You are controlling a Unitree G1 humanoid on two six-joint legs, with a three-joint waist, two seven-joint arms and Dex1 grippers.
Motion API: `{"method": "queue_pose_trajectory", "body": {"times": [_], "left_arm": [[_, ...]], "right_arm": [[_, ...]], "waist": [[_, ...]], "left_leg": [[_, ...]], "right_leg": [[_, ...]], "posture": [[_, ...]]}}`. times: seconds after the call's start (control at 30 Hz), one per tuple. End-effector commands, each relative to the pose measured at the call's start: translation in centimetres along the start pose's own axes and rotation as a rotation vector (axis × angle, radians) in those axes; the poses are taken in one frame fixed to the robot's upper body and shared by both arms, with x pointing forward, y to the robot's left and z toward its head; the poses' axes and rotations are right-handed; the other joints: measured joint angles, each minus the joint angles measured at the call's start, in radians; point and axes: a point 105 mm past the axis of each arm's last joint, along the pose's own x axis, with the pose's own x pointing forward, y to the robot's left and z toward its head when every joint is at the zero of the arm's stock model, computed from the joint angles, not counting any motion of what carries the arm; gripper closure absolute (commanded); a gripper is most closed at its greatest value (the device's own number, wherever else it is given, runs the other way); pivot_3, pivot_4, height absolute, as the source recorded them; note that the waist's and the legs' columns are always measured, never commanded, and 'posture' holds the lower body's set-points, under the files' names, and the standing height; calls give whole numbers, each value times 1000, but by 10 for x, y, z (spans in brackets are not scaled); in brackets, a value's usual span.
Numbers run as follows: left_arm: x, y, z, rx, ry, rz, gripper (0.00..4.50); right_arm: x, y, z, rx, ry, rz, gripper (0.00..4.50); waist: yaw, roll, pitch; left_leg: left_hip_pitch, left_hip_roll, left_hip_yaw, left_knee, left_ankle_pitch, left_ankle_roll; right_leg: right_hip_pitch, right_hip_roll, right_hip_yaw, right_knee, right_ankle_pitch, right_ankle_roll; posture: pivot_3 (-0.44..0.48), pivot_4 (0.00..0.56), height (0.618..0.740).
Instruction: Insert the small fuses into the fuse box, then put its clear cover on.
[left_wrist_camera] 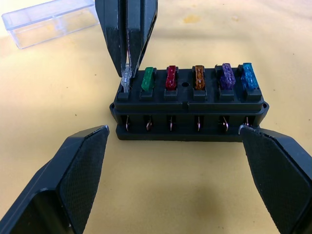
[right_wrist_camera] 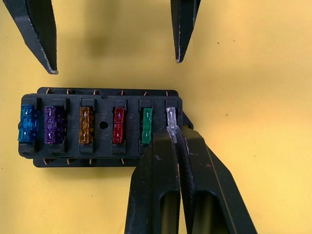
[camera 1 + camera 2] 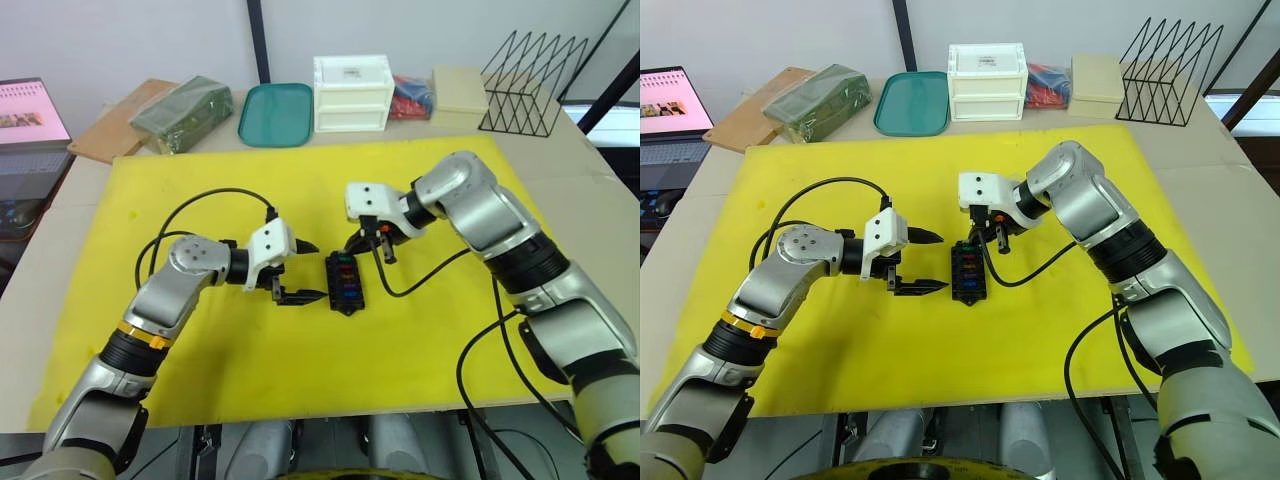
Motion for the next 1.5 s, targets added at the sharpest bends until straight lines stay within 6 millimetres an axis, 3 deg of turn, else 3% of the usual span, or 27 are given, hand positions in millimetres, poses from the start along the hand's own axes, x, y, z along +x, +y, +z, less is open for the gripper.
{"method": "queue_pose_trajectory", "body": {"times": [0.03,0.83,0.97,1.5], "left_arm": [[-3,2,10,49,-28,17,17],[-3,1,9,48,-25,20,17],[-3,1,9,49,-27,20,0],[-3,2,9,49,-28,26,0]], "right_arm": [[9,10,2,21,-13,70,4500],[5,3,10,5,-23,24,4500],[7,3,6,10,-13,26,3451],[-6,1,17,6,-70,0,3451]], "waist": [[0,0,0],[-4,0,0],[-2,0,0],[-2,0,0]], "left_leg": [[0,0,0,0,0,0],[0,0,0,0,0,0],[0,0,0,0,0,0],[0,0,0,0,0,0]], "right_leg": [[0,0,0,0,0,0],[0,0,0,0,0,0],[0,0,0,0,0,0],[0,0,0,0,0,0]], "posture": [[0,150,740],[0,150,740],[0,150,740],[0,150,740]]}}
